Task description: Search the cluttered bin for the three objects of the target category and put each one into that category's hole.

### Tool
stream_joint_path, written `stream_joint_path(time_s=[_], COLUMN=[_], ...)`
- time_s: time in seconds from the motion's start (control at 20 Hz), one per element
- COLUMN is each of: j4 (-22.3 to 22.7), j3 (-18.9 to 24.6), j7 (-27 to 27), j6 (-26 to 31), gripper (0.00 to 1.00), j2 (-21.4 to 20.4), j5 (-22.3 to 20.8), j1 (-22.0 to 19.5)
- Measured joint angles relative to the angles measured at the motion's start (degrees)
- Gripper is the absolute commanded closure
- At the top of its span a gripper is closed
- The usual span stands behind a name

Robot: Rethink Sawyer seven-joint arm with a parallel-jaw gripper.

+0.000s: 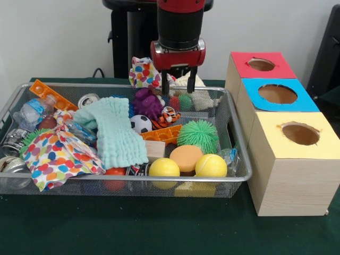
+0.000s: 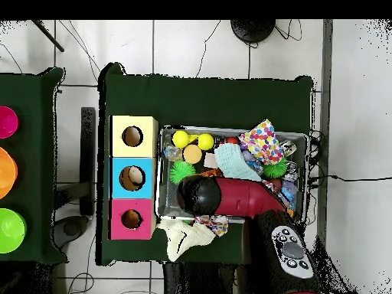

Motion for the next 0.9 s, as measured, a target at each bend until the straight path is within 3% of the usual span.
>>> stream_joint_path(time_s=[0.5, 0.9], j4=[0.0, 0.0], j3=[0.0, -0.1], j7=[0.0, 0.0], j6=[-3.3, -7.3], gripper=[0.0, 0.0], j2=[2.8, 6.3], j5=[-0.1, -3.1], j1=[-1.0, -2.4])
